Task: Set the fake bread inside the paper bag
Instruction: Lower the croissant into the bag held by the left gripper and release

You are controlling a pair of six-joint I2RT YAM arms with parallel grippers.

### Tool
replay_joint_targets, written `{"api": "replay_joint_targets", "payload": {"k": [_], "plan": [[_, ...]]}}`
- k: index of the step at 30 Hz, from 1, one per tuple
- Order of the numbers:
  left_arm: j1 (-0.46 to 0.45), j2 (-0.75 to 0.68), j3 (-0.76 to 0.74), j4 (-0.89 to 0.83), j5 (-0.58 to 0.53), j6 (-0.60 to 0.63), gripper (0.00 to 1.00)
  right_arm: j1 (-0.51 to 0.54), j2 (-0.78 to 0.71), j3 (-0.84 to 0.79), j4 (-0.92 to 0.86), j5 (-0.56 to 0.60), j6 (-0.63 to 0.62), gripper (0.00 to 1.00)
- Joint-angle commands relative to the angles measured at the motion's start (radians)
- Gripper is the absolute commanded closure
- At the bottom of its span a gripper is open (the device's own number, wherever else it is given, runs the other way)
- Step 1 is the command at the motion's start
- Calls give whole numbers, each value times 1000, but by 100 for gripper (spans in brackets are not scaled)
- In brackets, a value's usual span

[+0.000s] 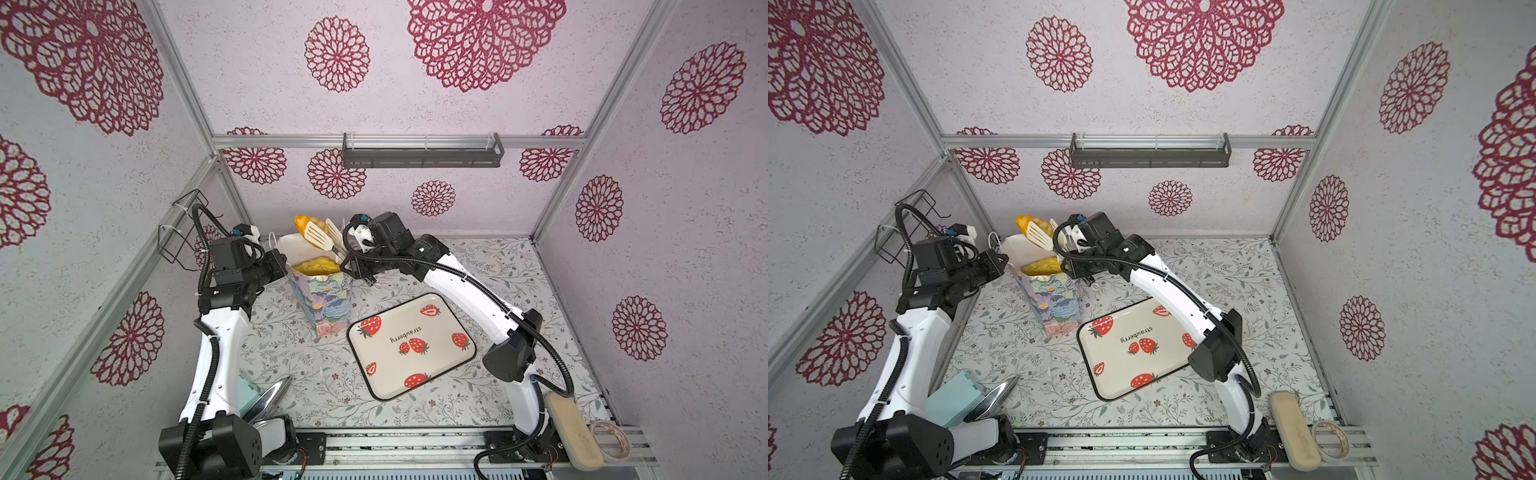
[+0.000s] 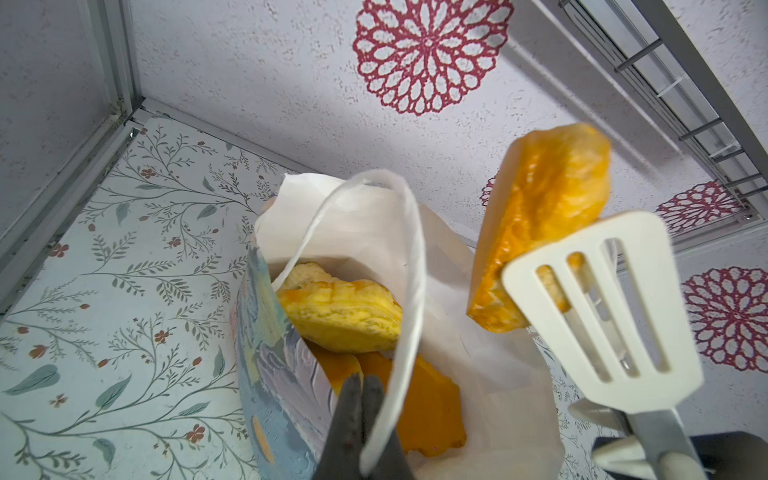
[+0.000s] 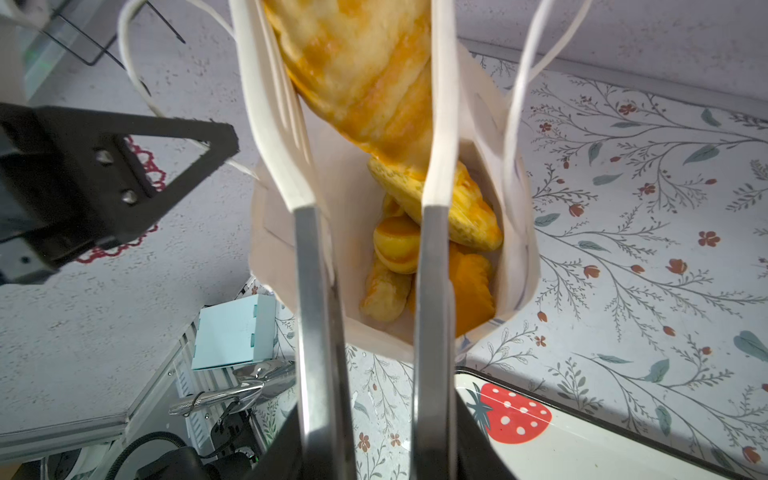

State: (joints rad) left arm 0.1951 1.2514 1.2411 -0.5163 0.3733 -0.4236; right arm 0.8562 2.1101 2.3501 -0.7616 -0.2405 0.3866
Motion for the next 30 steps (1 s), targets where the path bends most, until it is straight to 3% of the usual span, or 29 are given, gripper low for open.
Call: {"api": "replay_joint_targets", "payload": {"k": [1,30], "plan": [[1,-1,1,3,9,-5,100,2,-29,26,51,-16,4,59],[1,-1,4,4,13,-10,99,21,-70,-3,35,9,-5,48]]}}
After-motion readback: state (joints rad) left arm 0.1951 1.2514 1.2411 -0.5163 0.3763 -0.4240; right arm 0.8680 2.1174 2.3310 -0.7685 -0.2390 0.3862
